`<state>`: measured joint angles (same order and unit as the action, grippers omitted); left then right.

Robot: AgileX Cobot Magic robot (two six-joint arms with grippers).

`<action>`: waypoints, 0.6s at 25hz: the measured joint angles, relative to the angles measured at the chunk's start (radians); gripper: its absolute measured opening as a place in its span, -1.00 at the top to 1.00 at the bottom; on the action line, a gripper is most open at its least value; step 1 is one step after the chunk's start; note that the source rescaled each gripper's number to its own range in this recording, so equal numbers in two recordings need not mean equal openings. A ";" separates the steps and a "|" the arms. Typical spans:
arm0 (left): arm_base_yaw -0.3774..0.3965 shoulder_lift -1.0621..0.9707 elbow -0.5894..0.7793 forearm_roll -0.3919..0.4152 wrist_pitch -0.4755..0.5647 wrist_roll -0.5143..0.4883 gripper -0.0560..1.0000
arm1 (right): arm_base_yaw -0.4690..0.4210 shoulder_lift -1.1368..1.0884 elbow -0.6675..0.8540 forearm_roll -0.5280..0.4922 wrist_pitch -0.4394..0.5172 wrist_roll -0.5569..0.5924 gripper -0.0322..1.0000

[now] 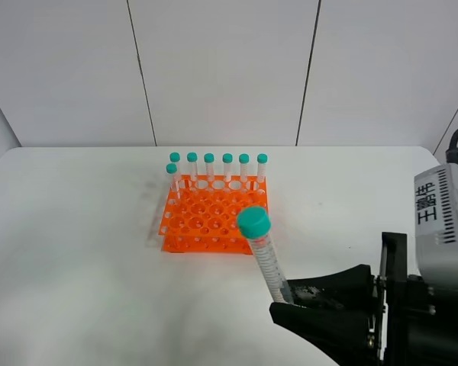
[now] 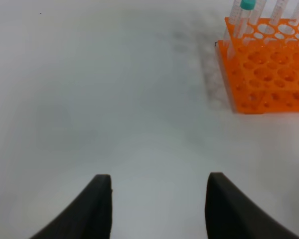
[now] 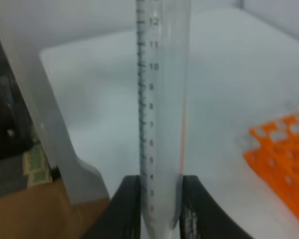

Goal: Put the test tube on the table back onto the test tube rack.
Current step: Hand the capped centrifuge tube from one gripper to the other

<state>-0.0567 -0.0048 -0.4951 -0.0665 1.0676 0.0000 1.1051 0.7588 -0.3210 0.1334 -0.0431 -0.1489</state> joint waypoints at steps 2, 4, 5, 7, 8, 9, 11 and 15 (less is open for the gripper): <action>0.000 0.000 0.000 0.000 0.000 0.000 -0.46 | 0.002 0.000 0.000 -0.003 -0.003 -0.009 0.92; 0.000 0.000 0.000 0.000 0.000 0.000 -0.46 | 0.002 0.000 0.000 -0.008 -0.004 -0.026 0.92; 0.000 0.000 0.000 0.000 0.000 0.000 -0.46 | 0.002 0.000 0.000 -0.008 -0.006 -0.035 0.92; 0.000 0.000 0.000 0.000 0.000 0.017 -0.46 | 0.002 0.000 0.000 -0.013 -0.010 -0.048 0.92; 0.000 0.000 0.000 0.000 0.000 0.026 -0.46 | 0.002 0.000 0.000 -0.019 -0.012 -0.052 0.92; 0.000 0.000 0.000 0.000 0.000 0.032 -0.46 | 0.002 0.000 0.000 -0.023 -0.014 -0.061 0.92; 0.000 0.000 0.000 0.000 0.000 0.036 -0.46 | -0.018 0.000 0.000 -0.030 -0.016 -0.077 0.92; 0.000 0.000 0.000 0.000 0.000 0.040 -0.46 | -0.118 0.000 0.000 -0.036 -0.018 -0.094 0.92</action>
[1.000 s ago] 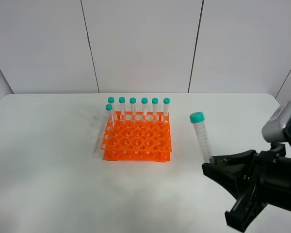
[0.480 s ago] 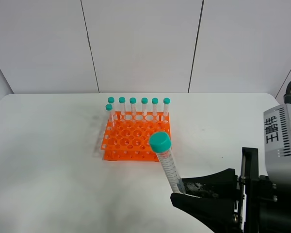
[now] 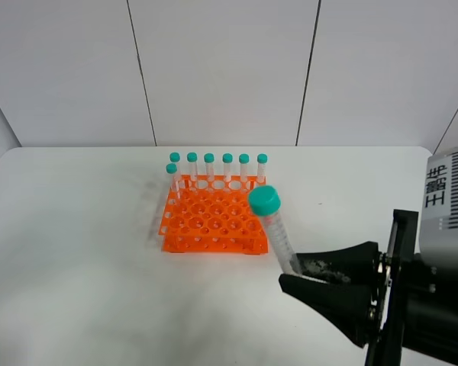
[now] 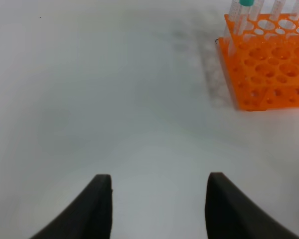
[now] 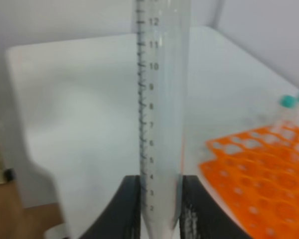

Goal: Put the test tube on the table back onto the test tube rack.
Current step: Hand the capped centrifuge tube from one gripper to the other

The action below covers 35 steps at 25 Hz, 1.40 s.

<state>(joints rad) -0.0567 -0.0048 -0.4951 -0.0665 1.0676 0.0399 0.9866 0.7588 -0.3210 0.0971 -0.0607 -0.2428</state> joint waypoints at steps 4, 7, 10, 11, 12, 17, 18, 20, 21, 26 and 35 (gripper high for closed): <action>0.000 0.000 0.000 0.000 0.000 0.002 -0.46 | -0.060 0.000 0.000 -0.002 -0.004 -0.002 0.92; 0.000 0.000 0.000 0.000 0.000 0.002 -0.46 | -0.065 0.000 0.000 -0.002 -0.010 -0.002 0.92; 0.000 0.000 0.000 0.000 0.000 0.002 -0.46 | -0.065 0.000 0.000 0.000 -0.020 -0.002 0.92; 0.000 0.000 0.000 0.000 0.000 0.002 -0.46 | -0.065 0.000 0.000 0.000 -0.022 -0.002 0.92; 0.000 0.000 0.000 0.000 0.000 0.002 -0.46 | -0.065 0.000 0.000 0.002 -0.024 -0.002 0.92; -0.047 0.000 0.000 -0.017 0.000 0.002 -0.46 | -0.065 0.000 0.000 0.002 -0.025 -0.002 0.92; -0.093 0.000 0.000 -0.023 0.000 0.003 -0.46 | -0.065 0.000 0.000 0.002 -0.025 -0.002 0.92; -0.192 0.000 0.000 -0.028 0.000 0.008 -0.46 | -0.065 0.000 0.000 0.002 -0.025 -0.002 0.92; -0.248 0.000 0.000 -0.028 0.000 0.013 -0.46 | -0.065 0.000 0.000 0.002 -0.025 -0.002 0.92; -0.439 0.000 0.000 -0.028 0.000 0.025 -0.46 | -0.065 0.000 0.000 0.003 -0.025 -0.002 0.92; -0.488 0.000 -0.018 -0.144 -0.056 0.140 -0.46 | -0.065 0.000 0.000 0.011 -0.025 -0.002 0.92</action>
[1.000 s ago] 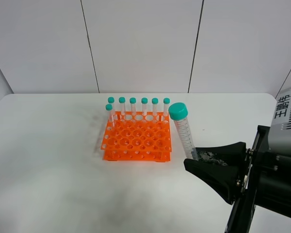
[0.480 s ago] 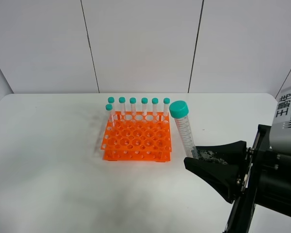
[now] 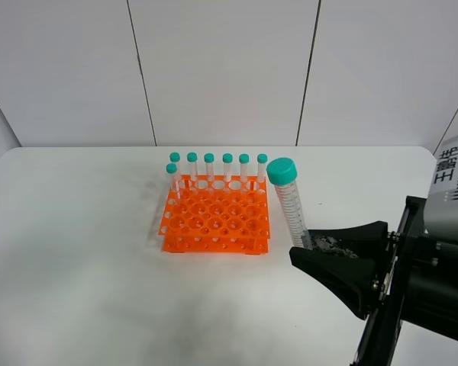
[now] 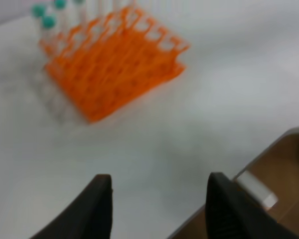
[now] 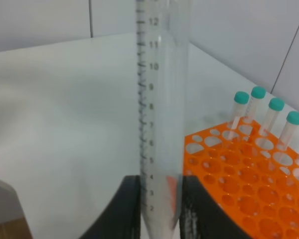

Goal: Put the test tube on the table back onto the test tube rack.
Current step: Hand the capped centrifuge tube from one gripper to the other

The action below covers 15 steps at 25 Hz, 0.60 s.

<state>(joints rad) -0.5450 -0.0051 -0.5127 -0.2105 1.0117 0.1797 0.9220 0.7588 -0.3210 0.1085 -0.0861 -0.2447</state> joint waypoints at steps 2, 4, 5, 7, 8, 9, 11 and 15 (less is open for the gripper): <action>-0.001 0.020 -0.008 -0.090 -0.023 0.054 -0.46 | 0.000 0.000 0.000 0.005 0.004 0.000 0.92; -0.021 0.061 -0.010 -0.175 -0.042 0.119 -0.46 | 0.000 0.000 0.000 0.006 0.012 0.000 0.92; -0.035 0.079 -0.013 -0.211 -0.048 0.154 -0.46 | 0.000 0.000 0.000 0.006 0.018 0.000 0.92; -0.073 0.131 -0.023 -0.244 -0.070 0.210 -0.37 | 0.000 0.000 0.000 0.006 0.027 0.000 0.92; -0.096 0.161 -0.032 -0.245 -0.078 0.234 -0.25 | 0.000 0.000 0.000 0.006 0.030 0.000 0.92; -0.116 0.190 -0.040 -0.245 -0.088 0.252 -0.15 | 0.000 0.000 0.000 0.006 0.030 0.000 0.92; -0.173 0.266 -0.050 -0.245 -0.100 0.304 -0.04 | 0.000 0.000 0.000 0.008 0.034 0.001 0.92; -0.285 0.437 -0.051 -0.244 -0.171 0.422 -0.01 | 0.000 0.000 0.000 0.009 0.043 0.012 0.92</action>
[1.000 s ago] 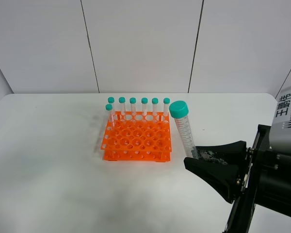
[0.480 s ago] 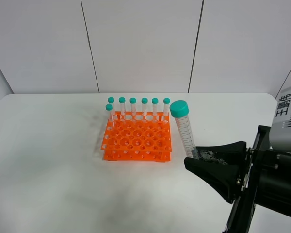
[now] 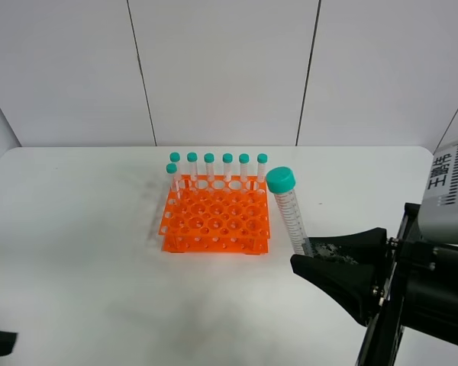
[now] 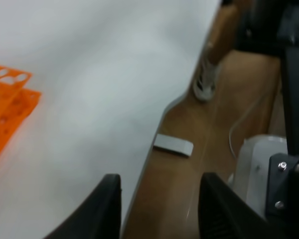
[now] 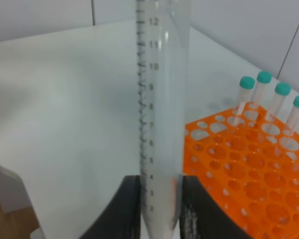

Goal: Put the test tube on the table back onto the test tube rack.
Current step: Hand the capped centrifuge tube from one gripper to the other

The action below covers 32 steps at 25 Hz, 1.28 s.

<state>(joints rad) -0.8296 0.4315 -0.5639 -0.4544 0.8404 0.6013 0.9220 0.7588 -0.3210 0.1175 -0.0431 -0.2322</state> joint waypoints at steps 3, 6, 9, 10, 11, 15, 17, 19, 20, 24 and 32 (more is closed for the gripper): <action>-0.082 0.135 -0.021 -0.001 -0.104 0.044 -0.19 | 0.000 0.000 0.000 0.001 0.004 0.005 0.92; -0.164 0.237 -0.069 0.008 -0.184 0.059 -0.44 | 0.000 0.000 0.000 0.001 0.006 0.005 0.92; -0.199 0.307 -0.108 0.024 -0.269 0.063 -0.53 | 0.000 0.000 0.000 0.001 0.006 0.005 0.92; -0.200 0.327 -0.117 0.029 -0.311 0.065 -0.56 | 0.000 0.000 0.000 0.001 0.006 0.005 0.92; -0.202 0.348 -0.126 0.032 -0.350 0.069 -0.62 | 0.000 0.000 0.000 0.000 0.006 0.005 0.92; -0.203 0.440 -0.163 0.044 -0.493 0.077 -0.87 | 0.000 0.000 0.000 -0.002 0.006 0.005 0.92; -0.203 0.488 -0.189 0.048 -0.507 0.077 -0.94 | 0.000 0.000 0.000 -0.007 0.006 0.005 0.92; -0.203 0.530 -0.219 0.056 -0.520 0.078 -0.97 | 0.000 0.000 0.000 -0.013 0.008 0.005 0.92; -0.203 0.550 -0.233 0.060 -0.537 0.078 -0.98 | 0.000 0.000 0.000 -0.014 0.009 0.005 0.92; -0.203 0.615 -0.281 0.066 -0.615 0.078 -0.99 | 0.000 0.000 0.000 -0.023 0.009 0.005 0.92; -0.203 0.700 -0.311 0.066 -0.708 0.063 -0.99 | 0.000 0.000 0.000 -0.030 -0.002 0.004 0.92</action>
<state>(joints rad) -1.0329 1.1311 -0.8748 -0.3887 0.1322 0.6642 0.9220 0.7588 -0.3210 0.0879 -0.0454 -0.2278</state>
